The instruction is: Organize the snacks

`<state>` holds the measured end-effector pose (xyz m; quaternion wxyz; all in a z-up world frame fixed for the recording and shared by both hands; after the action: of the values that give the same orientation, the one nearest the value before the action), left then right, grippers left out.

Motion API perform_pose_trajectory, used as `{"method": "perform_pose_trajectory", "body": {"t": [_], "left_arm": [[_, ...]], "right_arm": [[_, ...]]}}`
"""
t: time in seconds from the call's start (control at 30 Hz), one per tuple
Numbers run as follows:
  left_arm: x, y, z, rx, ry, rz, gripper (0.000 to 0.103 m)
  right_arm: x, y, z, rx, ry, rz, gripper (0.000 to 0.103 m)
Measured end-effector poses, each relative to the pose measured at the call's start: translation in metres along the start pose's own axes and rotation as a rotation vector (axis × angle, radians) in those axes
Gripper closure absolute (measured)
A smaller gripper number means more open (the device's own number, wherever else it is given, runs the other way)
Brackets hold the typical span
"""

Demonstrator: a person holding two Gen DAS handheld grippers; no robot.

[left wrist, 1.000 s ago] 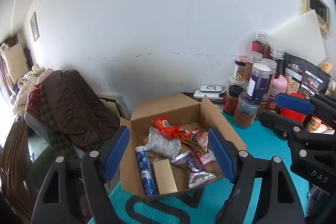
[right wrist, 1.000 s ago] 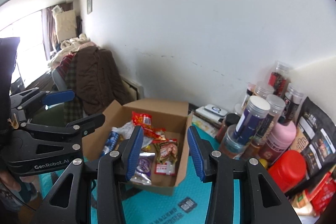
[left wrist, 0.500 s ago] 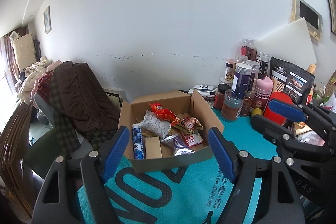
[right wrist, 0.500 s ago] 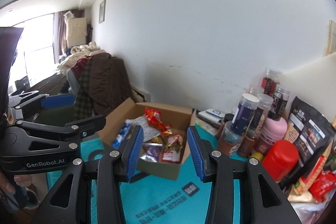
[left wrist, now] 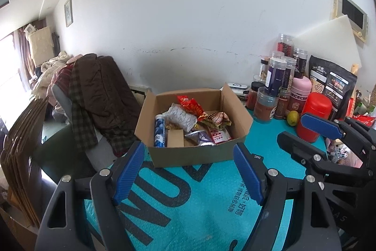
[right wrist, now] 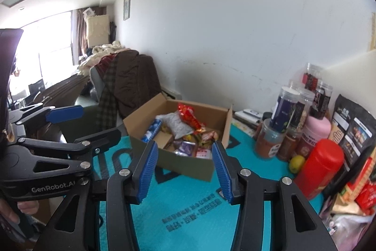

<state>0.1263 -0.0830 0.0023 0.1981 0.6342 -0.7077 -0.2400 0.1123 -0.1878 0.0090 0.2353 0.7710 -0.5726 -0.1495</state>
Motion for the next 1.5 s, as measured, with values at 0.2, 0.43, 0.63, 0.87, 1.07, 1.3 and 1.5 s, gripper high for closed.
{"method": "perform_pose_trajectory", "body": {"t": [0.2,0.43,0.63,0.87,1.07,1.3,1.5], "left_arm": [[-0.009,-0.001,0.011,-0.008,0.050,-0.009,0.025],[-0.014,-0.004,0.015,-0.022,0.065,-0.012,0.025],[-0.017,-0.003,0.014,-0.026,0.063,-0.024,0.025],[-0.018,0.002,0.014,-0.017,0.082,-0.002,0.025],[-0.019,0.001,0.015,-0.022,0.075,-0.004,0.025],[-0.021,-0.001,0.015,-0.027,0.076,-0.010,0.025],[-0.020,-0.002,0.016,-0.028,0.077,-0.003,0.025]], "right_arm": [[0.002,-0.005,0.003,-0.013,-0.013,-0.011,0.050],[0.001,-0.003,0.006,-0.020,-0.019,-0.030,0.050],[0.002,-0.003,0.006,-0.019,-0.025,-0.036,0.046],[0.002,-0.002,0.006,-0.018,-0.020,-0.045,0.045],[0.004,-0.005,0.008,-0.028,-0.022,-0.044,0.045],[0.007,-0.004,0.008,-0.027,-0.032,-0.039,0.043],[0.010,-0.001,0.007,-0.023,-0.037,-0.034,0.043]]}}
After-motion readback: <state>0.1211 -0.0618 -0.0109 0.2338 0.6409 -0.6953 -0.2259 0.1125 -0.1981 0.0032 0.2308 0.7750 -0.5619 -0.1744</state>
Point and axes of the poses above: each gripper's, at about its wrist camera, not at the fingertips, and y roughly against the way its jaws point, x to its right, z to its underside, the point moved 10 cm from there along -y, roughly the way its jaws point, and after that the axes turned 5 degrees about -x, right-handed, at the moved point
